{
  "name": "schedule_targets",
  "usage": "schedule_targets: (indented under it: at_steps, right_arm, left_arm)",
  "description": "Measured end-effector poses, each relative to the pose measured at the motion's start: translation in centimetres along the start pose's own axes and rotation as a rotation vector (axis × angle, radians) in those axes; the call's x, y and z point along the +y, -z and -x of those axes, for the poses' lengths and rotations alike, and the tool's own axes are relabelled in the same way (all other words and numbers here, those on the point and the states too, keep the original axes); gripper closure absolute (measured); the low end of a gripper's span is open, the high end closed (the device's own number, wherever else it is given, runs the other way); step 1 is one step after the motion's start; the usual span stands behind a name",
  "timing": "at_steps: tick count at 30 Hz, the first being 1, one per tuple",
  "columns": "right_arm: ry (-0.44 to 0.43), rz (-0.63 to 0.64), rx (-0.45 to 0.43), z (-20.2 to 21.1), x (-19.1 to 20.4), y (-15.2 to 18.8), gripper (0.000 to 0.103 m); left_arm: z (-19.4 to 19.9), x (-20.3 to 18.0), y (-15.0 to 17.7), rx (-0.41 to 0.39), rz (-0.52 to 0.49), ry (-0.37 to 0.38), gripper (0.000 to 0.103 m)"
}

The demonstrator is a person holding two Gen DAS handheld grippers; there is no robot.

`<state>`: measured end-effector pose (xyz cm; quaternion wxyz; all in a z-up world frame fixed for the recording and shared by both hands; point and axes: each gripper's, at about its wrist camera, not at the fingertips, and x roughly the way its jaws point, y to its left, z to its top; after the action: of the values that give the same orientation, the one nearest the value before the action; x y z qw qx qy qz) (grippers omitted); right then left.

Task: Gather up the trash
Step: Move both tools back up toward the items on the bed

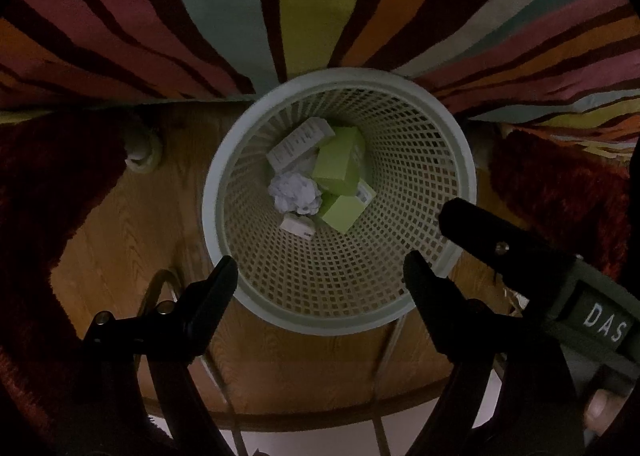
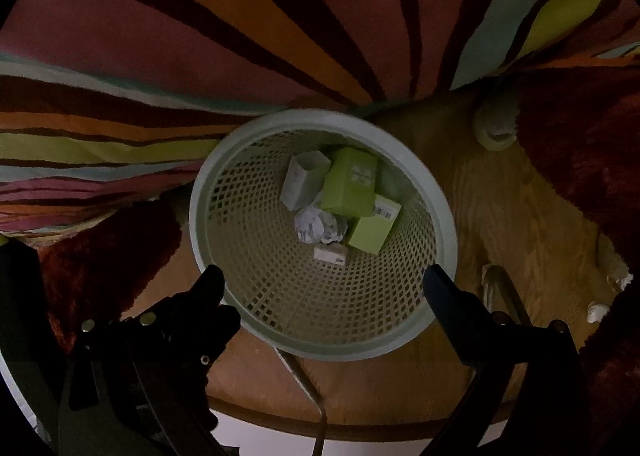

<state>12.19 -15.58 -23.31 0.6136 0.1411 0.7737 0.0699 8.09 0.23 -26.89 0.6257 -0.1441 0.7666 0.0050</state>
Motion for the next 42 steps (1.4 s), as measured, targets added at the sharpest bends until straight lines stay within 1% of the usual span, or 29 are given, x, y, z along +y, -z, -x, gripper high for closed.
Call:
schedule_targets:
  at_steps: [10, 17, 22, 25, 28, 29, 31, 34, 38, 42]
  right_arm:
    - [-0.014, 0.025, -0.13, 2.7, 0.2, 1.0, 0.008]
    - [-0.044, 0.062, -0.278, 6.6, 0.8, 2.0, 0.008]
    - [-0.088, 0.087, -0.361, 8.8, 1.3, 2.3, 0.008]
    - [-0.105, 0.104, -0.408, 10.1, 1.6, 2.5, 0.008]
    - [-0.11, 0.131, -0.483, 12.1, 1.9, 2.6, 0.008]
    - [-0.115, 0.138, -0.513, 12.9, 2.0, 2.6, 0.008]
    - [-0.134, 0.145, -0.567, 14.1, 2.0, 2.4, 0.008]
    - [-0.158, 0.155, -0.642, 15.8, 2.0, 2.1, 0.008]
    - [-0.152, 0.186, -0.738, 18.2, 2.4, 1.3, 0.008]
    - [-0.134, 0.238, -0.799, 20.2, 3.2, 0.1, 0.008]
  left_arm:
    - [2.6, -0.4, -0.1, -0.091, -0.013, 0.009, 0.02]
    - [5.3, -0.9, 0.9, -0.178, -0.051, 0.005, 0.02]
    - [8.2, -1.2, 1.7, -0.302, -0.076, -0.001, 0.02]
    - [10.1, -1.4, 2.1, -0.395, -0.093, -0.006, 0.02]
    - [12.2, -1.6, 2.4, -0.5, -0.103, 0.003, 0.02]
    - [13.2, -1.5, 2.5, -0.551, -0.105, 0.004, 0.02]
    - [14.4, -1.4, 2.5, -0.607, -0.103, 0.003, 0.02]
    - [16.7, -1.1, 2.5, -0.715, -0.103, -0.01, 0.02]
    - [19.0, -0.8, 2.1, -0.803, -0.108, -0.025, 0.02]
    - [20.7, -0.7, 0.7, -0.838, -0.106, -0.046, 0.02]
